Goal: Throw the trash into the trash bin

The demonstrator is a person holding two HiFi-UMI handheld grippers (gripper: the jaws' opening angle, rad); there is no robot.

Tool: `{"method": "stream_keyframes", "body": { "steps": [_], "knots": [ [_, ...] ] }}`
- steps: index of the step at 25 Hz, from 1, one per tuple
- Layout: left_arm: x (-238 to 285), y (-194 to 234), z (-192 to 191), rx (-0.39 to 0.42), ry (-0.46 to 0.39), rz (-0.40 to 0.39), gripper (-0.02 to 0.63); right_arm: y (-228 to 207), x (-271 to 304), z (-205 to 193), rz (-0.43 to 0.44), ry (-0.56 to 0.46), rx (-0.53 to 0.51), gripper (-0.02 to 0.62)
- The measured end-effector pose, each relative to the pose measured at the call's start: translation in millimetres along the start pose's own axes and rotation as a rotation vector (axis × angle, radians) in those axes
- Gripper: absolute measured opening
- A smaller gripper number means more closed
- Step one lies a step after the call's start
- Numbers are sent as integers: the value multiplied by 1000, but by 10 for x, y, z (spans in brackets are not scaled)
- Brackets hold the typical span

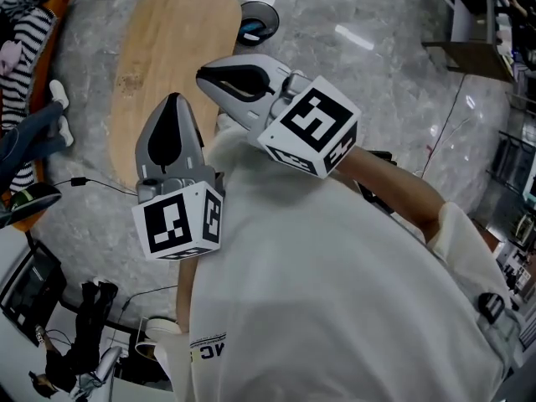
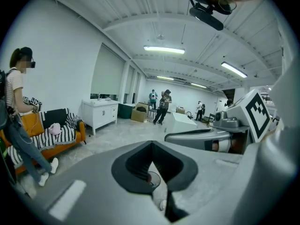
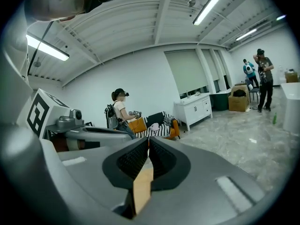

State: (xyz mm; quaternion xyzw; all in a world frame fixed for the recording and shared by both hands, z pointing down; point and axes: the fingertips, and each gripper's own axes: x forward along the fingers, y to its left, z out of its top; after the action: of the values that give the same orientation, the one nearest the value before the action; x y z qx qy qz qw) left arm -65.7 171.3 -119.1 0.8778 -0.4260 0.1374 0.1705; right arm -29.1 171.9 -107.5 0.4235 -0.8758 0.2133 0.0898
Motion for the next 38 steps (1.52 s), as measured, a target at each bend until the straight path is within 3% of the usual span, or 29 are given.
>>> {"method": "stream_keyframes", "body": {
  "steps": [11,18,38],
  "knots": [
    [-56,-149,-55,22,-43,-15,0,206,-142,-13,-55,-52,-163,8],
    [-58,-150,-65,59,-38,-18,0,198,-150,39,-83,-94,-143,9],
    [-165,-118,-170,50,-33,-7,0,247,-170,-138,-81,-48,-114,11]
  ]
}}
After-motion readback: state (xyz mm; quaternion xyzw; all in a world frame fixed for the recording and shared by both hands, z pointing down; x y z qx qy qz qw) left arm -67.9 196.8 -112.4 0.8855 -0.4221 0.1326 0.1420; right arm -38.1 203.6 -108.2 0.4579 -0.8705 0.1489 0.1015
